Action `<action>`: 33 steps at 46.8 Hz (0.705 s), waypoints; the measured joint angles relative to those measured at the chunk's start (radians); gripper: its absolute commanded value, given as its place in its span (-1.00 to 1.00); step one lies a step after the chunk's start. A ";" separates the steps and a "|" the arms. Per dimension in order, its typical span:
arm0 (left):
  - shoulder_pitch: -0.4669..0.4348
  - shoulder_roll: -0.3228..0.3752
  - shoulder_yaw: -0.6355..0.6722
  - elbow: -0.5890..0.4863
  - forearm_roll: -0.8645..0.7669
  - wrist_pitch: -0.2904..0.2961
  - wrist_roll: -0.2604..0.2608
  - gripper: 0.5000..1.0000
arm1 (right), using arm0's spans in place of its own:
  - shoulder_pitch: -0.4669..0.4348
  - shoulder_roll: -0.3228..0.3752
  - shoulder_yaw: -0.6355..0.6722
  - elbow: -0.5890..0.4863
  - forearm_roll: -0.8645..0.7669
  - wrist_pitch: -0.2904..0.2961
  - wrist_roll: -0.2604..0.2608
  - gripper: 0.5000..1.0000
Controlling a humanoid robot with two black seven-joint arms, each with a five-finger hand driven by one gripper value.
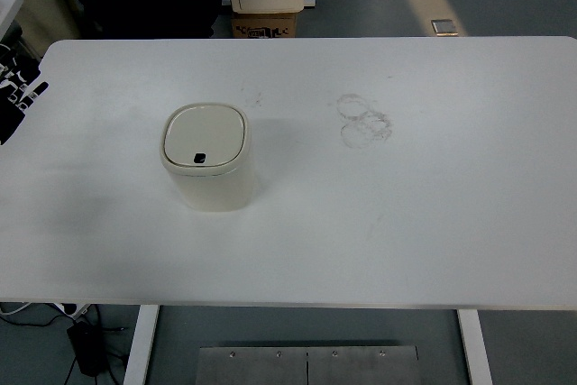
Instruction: Open trash bin
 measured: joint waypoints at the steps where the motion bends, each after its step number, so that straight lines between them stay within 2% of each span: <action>1: 0.000 0.000 0.000 0.000 0.000 0.000 0.000 1.00 | 0.000 0.000 0.000 0.000 0.000 0.000 0.000 0.97; 33: 0.010 -0.005 0.002 0.000 0.000 0.000 0.000 1.00 | 0.000 0.000 0.000 0.000 0.000 0.000 -0.001 0.97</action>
